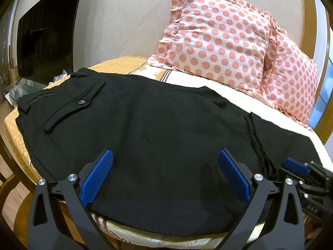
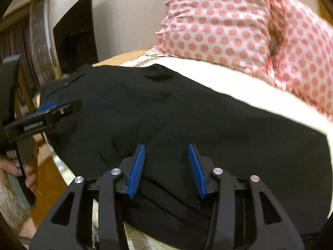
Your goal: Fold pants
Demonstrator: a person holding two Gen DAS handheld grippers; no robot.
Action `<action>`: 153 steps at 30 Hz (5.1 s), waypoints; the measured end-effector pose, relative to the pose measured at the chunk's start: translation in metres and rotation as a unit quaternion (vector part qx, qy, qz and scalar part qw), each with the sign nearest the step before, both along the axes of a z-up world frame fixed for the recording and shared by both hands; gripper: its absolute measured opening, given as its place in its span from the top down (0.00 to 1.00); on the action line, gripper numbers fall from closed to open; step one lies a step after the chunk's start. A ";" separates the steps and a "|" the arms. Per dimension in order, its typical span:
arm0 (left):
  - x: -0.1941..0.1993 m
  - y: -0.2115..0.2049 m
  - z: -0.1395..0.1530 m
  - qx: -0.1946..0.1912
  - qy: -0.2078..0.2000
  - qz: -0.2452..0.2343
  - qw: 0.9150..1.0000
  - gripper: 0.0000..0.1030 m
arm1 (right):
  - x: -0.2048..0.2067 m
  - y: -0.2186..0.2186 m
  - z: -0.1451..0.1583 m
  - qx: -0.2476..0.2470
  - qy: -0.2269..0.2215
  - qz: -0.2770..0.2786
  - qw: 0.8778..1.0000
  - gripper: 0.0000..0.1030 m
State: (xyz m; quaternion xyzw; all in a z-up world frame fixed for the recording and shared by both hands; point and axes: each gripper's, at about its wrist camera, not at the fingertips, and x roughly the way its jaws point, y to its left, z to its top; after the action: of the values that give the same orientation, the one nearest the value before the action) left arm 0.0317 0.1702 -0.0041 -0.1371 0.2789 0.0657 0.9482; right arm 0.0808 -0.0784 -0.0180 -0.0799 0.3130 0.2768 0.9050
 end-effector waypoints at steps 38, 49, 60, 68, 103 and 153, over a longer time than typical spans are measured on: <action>-0.044 0.160 -0.008 -0.392 -0.004 0.080 0.917 0.27 | -0.007 -0.002 -0.001 0.003 -0.015 0.028 0.999 0.46; -0.033 0.188 -0.012 -0.359 -0.015 0.170 0.917 0.50 | -0.007 -0.003 -0.001 0.003 -0.020 0.032 0.999 0.45; -0.028 0.185 -0.007 -0.298 -0.002 0.198 0.934 0.89 | -0.020 -0.013 0.001 0.022 -0.034 0.046 0.998 0.29; -0.005 0.123 0.075 -0.139 -0.033 0.140 0.980 0.90 | -0.024 -0.067 0.009 0.062 -0.037 0.003 0.997 0.26; 0.031 -0.329 0.077 0.050 0.012 -0.414 0.909 0.90 | -0.054 -0.269 -0.003 0.145 -0.032 -0.311 0.939 0.24; 0.015 -0.181 0.009 0.002 0.005 -0.278 0.961 0.08 | 0.124 -0.253 0.018 0.175 0.195 -0.169 0.950 0.27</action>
State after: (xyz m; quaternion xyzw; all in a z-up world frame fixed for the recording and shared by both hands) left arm 0.0463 -0.0103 0.0053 -0.0516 0.3102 -0.1993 0.9281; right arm 0.2049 -0.3310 -0.0004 0.1889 0.4388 0.1806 0.8598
